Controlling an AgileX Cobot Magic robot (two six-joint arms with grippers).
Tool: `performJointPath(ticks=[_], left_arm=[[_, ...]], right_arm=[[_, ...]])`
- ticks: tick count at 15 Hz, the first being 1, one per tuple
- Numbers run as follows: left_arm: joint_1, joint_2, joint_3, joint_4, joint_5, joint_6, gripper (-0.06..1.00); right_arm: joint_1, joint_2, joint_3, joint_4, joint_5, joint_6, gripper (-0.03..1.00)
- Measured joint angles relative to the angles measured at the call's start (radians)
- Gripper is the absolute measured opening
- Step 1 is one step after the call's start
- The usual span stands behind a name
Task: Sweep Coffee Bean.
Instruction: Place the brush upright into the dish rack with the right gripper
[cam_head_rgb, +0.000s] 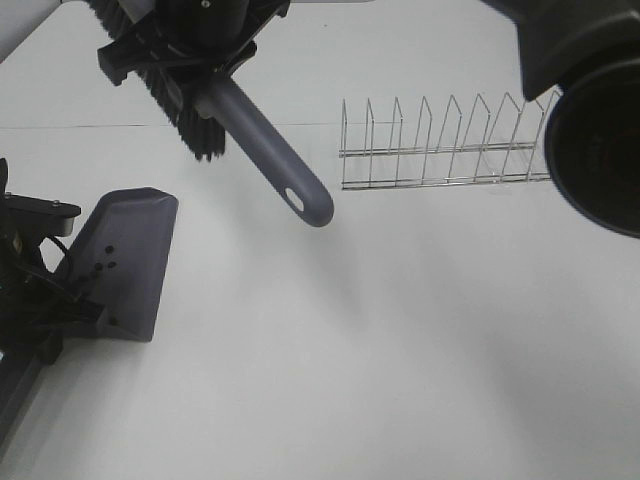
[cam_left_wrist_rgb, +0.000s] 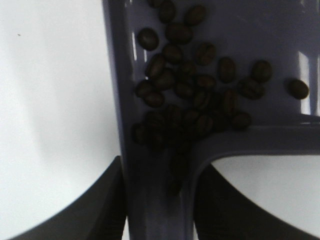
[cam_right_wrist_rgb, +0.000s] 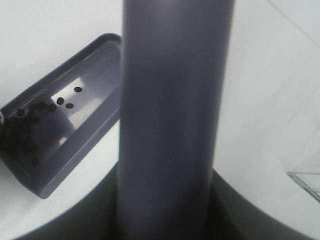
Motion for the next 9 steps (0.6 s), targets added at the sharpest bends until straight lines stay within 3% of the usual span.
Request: performJointPath(ticks=[3, 5, 9], left_arm=[[0.000, 0.000, 0.000, -0.002, 0.000, 0.011, 0.35], [0.000, 0.000, 0.000, -0.002, 0.000, 0.017, 0.35], [0.000, 0.000, 0.000, -0.002, 0.000, 0.018, 0.35]], right_arm=[[-0.071, -0.099, 0.130, 0.037, 0.000, 0.014, 0.28], [-0.131, -0.196, 0.280, 0.094, 0.000, 0.018, 0.28], [-0.258, -0.374, 0.580, 0.109, -0.003, 0.025, 0.28]])
